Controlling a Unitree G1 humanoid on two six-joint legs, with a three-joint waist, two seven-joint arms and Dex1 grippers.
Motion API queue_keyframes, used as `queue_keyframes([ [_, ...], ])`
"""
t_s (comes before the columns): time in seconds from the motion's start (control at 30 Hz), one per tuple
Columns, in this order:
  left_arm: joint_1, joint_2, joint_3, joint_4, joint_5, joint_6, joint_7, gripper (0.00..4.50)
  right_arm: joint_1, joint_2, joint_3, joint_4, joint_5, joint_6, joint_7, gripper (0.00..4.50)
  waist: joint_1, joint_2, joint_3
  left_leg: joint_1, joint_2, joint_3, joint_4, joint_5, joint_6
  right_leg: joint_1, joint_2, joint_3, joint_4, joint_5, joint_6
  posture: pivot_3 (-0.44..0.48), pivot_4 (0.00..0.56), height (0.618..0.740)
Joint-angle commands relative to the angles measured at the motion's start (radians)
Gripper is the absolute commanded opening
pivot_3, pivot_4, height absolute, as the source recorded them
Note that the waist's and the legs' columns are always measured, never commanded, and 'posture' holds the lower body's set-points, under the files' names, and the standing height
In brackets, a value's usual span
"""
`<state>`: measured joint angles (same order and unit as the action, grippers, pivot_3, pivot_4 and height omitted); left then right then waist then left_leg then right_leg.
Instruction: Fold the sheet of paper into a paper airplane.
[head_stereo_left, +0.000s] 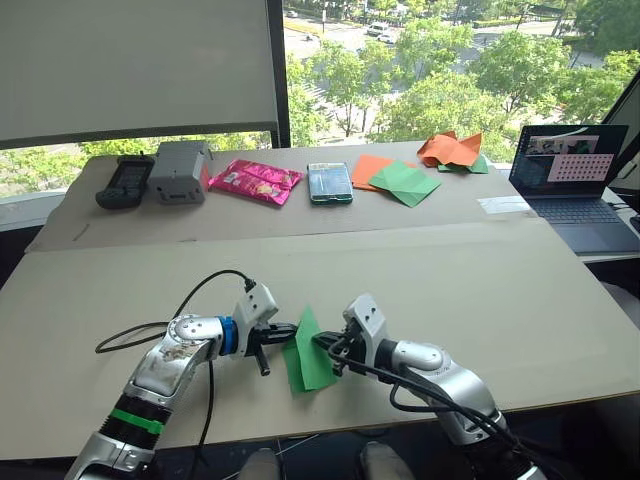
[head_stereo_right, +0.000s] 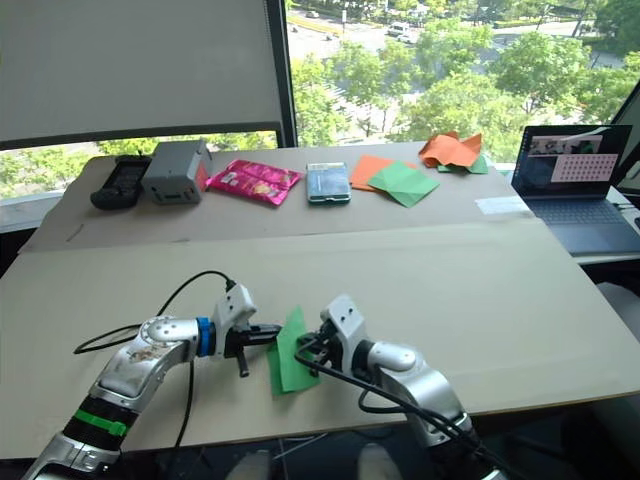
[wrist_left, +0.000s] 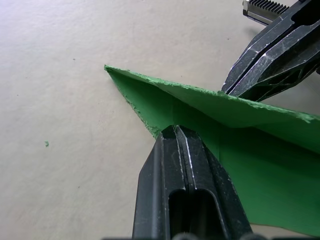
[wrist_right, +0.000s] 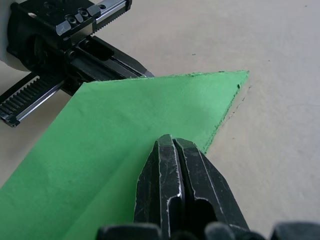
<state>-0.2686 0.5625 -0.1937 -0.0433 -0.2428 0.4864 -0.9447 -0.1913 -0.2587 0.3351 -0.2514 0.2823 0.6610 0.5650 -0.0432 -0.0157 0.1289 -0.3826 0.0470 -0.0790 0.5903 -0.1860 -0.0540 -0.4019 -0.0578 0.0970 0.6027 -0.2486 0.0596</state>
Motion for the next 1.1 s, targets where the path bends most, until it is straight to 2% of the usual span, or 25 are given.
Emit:
queue_keyframes([
  [0.03,0.015,0.027,0.043,-0.037,-0.016,0.026,0.012,0.03,-0.016,0.009,-0.001,-0.001,-0.007,-0.029,0.004,0.0,-0.001,0.0,0.0,0.0,0.0,0.0,0.0,0.0,0.0,0.0,0.0,0.0,0.001,0.0,0.0,0.0,0.15,0.721],
  [0.27,0.011,0.044,0.126,-0.117,-0.097,0.099,0.018,0.03,-0.022,0.011,0.005,0.016,-0.014,-0.036,0.012,0.0,0.0,-0.002,0.001,-0.001,0.0,0.0,0.0,0.0,0.0,-0.001,0.0,0.0,0.001,0.0,0.0,0.0,0.15,0.721],
  [0.47,0.023,0.037,0.129,-0.184,-0.164,0.137,-0.006,0.03,-0.029,0.015,0.007,0.022,-0.022,-0.036,0.017,0.0,0.0,-0.002,0.001,0.0,0.0,0.0,0.0,0.0,0.0,-0.001,0.0,0.0,0.001,0.0,0.0,0.0,0.15,0.721],
  [0.87,0.061,0.047,0.005,-0.049,-0.036,0.025,-0.009,0.03,-0.045,0.008,-0.014,-0.015,-0.009,-0.034,0.029,0.0,0.002,-0.002,0.001,0.0,0.0,0.0,0.0,0.0,0.0,-0.001,0.0,0.0,0.004,0.0,0.0,0.0,0.15,0.721],
  [1.1,0.063,0.042,-0.035,-0.017,0.003,-0.026,-0.011,0.03,-0.114,-0.005,-0.012,0.07,-0.034,-0.078,0.064,0.0,0.001,-0.002,0.001,0.001,0.0,0.0,0.0,0.0,0.0,0.0,0.0,0.0,0.004,0.0,0.0,0.0,0.15,0.721],
])
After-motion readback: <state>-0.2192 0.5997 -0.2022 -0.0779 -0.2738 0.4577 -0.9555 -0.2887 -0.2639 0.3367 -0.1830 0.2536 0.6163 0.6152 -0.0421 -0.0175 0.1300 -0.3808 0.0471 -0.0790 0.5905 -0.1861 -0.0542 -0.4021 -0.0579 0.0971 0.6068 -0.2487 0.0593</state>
